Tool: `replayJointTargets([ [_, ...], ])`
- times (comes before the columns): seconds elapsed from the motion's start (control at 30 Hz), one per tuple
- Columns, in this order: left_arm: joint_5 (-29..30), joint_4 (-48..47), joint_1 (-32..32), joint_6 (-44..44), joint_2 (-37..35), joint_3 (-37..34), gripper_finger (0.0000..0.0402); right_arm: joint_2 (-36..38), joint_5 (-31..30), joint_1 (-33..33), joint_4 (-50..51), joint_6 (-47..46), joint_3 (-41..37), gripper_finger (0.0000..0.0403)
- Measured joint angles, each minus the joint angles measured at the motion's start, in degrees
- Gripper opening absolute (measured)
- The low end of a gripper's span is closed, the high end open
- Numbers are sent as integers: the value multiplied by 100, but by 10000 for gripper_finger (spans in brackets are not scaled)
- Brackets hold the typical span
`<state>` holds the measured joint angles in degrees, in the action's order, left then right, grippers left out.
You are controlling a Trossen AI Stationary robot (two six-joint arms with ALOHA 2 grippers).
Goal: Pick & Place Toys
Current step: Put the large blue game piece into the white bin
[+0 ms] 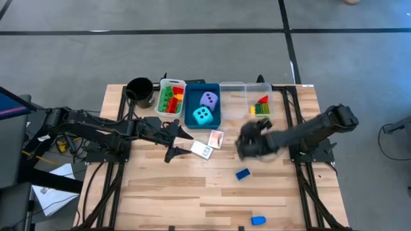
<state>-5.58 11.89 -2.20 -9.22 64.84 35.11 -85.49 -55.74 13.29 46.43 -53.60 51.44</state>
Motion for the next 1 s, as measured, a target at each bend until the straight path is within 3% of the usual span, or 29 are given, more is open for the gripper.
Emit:
replayJointTargets([
  [0.17,0,15,-17,-4,9,0,297,0,1135,1462,-1021,673,0,271],
  [0.47,-5,490,-285,-6,9,0,297,0,2752,3103,-1844,-769,2,271],
  [0.73,-20,1085,-356,-6,10,0,297,-2,3890,3654,-2373,-1719,2,272],
  [1.0,7,1246,-356,-6,11,0,297,-4,4267,3658,-2722,-1644,2,272],
])
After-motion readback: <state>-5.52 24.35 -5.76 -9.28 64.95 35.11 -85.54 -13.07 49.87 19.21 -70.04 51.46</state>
